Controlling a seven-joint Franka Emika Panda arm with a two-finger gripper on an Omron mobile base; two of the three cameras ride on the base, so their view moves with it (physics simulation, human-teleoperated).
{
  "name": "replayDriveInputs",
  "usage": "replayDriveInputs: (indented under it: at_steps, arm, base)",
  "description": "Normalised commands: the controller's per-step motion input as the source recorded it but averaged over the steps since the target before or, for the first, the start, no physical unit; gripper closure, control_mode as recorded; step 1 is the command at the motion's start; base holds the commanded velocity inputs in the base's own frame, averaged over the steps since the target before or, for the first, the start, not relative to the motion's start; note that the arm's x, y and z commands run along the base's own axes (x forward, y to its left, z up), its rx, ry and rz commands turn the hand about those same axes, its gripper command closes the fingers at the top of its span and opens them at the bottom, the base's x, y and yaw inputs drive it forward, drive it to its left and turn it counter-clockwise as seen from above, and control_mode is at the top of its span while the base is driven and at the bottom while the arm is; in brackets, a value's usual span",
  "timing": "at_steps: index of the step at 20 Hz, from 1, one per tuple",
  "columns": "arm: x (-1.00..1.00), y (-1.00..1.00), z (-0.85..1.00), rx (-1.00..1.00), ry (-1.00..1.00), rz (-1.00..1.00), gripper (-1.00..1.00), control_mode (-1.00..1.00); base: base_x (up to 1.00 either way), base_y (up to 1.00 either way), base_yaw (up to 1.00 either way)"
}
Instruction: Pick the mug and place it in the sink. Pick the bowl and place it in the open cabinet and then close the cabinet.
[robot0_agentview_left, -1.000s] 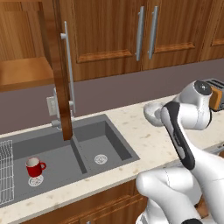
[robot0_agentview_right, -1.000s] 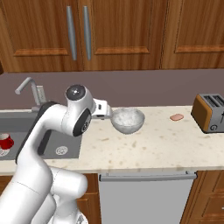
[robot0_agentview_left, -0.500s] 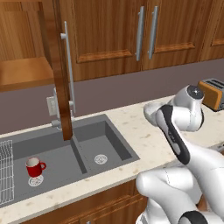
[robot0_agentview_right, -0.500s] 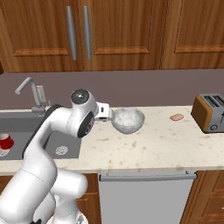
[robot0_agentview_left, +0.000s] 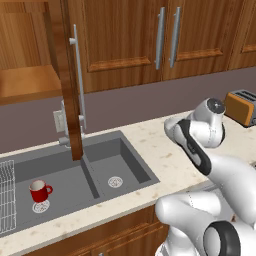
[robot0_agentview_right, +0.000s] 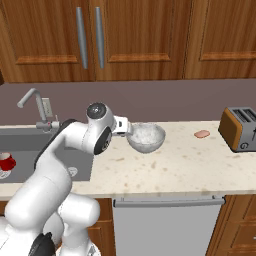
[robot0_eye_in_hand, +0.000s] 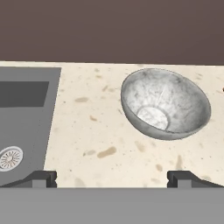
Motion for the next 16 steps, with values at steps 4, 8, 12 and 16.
replayDriveInputs:
  at_steps: [4, 8, 12, 16]
  arm:
    - [0.32, -0.04, -0.02, 0.00, 0.00, 0.00, -1.00, -1.00]
    - [0.26, -0.01, -0.05, 0.00, 0.01, 0.00, -1.00, -1.00]
    - [0.23, 0.00, -0.08, 0.00, 0.01, 0.00, -1.00, -1.00]
    - [0.18, 0.00, -0.10, 0.00, 0.02, 0.00, -1.00, -1.00]
  base:
    - [0.00, 0.00, 0.00]
    - [0.00, 0.00, 0.00]
    - [0.00, 0.00, 0.00]
    - [0.00, 0.00, 0.00]
